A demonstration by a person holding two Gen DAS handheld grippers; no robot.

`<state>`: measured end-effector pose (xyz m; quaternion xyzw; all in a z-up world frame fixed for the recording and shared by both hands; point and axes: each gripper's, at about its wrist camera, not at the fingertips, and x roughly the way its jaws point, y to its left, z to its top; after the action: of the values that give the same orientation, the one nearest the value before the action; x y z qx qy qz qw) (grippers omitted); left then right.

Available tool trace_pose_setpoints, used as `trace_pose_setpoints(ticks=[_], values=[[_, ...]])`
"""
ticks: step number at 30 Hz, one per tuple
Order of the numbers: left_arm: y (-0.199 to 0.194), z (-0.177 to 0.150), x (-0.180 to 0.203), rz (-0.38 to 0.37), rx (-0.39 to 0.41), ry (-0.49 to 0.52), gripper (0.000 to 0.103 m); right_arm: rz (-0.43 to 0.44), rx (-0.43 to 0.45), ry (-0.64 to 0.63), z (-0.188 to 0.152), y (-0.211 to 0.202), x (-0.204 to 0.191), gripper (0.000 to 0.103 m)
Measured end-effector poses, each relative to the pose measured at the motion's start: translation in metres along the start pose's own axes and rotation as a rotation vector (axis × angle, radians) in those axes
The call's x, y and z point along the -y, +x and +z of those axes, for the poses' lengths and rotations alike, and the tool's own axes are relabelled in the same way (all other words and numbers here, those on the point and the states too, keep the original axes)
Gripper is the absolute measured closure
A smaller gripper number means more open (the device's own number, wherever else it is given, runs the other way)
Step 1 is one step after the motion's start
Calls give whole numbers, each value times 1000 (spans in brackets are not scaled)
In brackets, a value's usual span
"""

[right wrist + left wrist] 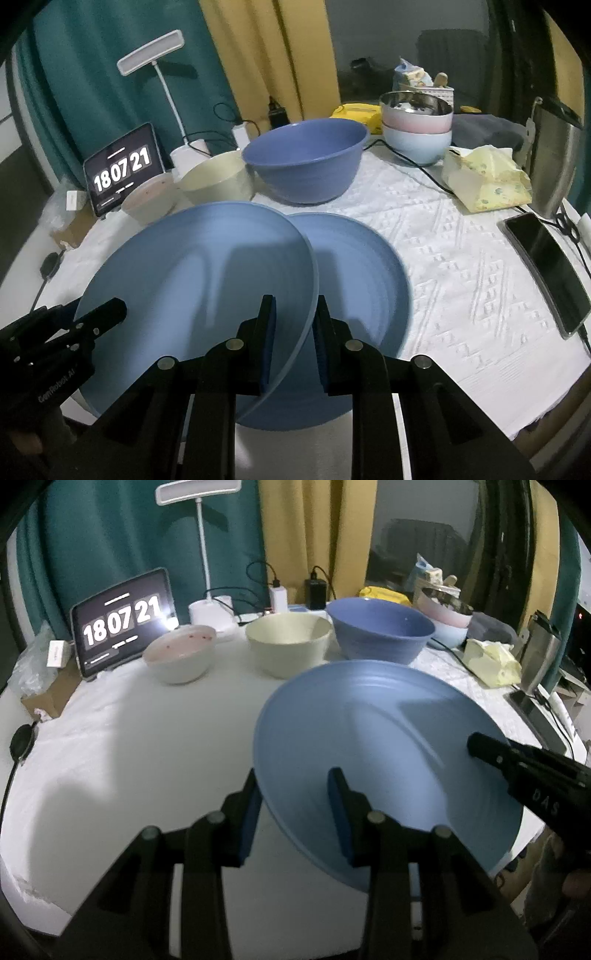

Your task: Organize plates and bowls

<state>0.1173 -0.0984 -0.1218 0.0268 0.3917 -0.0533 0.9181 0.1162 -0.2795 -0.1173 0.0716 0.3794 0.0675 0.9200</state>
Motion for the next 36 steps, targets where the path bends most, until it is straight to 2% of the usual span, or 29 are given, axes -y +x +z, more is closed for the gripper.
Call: trace_pose_setpoints(ticks=[16, 36], values=[[25, 10, 30, -33, -48, 23, 66, -30, -7, 35, 8, 8, 37, 81], [56, 9, 45, -38, -126, 36, 65, -54, -27, 62, 13, 18, 55, 81]])
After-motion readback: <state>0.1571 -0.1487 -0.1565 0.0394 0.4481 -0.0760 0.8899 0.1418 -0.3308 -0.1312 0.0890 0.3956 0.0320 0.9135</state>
